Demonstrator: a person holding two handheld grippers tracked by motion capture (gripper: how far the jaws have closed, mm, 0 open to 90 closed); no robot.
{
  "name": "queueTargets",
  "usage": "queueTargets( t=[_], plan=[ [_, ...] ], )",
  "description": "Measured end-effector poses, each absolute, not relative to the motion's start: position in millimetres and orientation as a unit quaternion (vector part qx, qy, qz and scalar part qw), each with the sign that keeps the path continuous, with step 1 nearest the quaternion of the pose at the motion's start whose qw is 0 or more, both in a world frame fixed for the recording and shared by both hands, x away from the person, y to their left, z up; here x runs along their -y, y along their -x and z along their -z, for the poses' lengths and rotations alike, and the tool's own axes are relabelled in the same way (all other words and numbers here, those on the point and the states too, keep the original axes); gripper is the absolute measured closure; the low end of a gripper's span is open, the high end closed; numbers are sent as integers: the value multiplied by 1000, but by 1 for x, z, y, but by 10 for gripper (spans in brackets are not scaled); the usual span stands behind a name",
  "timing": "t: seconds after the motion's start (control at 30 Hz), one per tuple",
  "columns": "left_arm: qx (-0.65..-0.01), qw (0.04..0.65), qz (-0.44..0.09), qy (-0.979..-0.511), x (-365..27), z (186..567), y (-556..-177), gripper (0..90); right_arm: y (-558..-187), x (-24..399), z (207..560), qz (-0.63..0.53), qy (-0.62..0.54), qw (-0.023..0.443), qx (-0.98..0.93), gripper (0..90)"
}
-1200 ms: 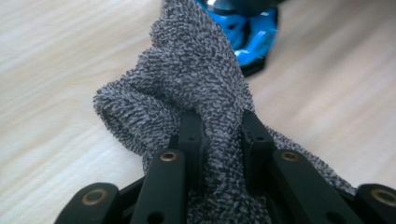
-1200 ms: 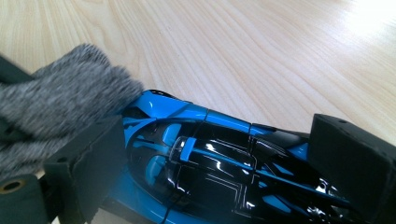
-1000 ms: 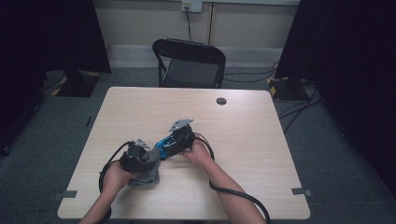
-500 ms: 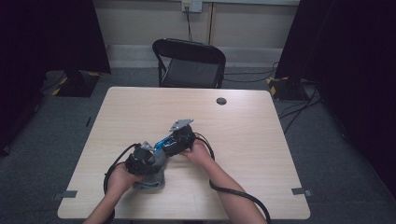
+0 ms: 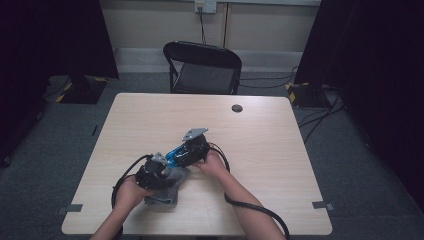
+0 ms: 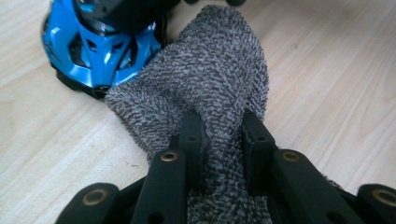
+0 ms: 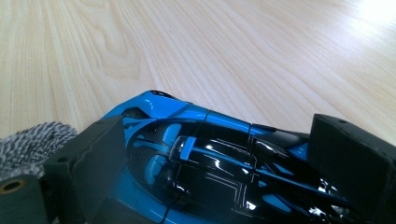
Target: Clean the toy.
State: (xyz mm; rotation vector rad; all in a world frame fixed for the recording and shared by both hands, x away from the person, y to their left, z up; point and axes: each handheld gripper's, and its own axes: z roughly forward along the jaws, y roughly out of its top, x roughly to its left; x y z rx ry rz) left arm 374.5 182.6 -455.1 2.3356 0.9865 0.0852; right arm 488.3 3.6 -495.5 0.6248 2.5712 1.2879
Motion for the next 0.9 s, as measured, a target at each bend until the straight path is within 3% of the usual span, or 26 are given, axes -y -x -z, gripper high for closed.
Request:
queueTargets(
  t=[0.5,0.9],
  plan=[
    [-425,328,-86,-839,-234,429,-384,731,-488,-3,496,-439,-210,100,-868,46],
    [-448,317,-124,-827,-249,432,-404,724,-488,-3,496,-436,-208,99,-870,45]
  ],
)
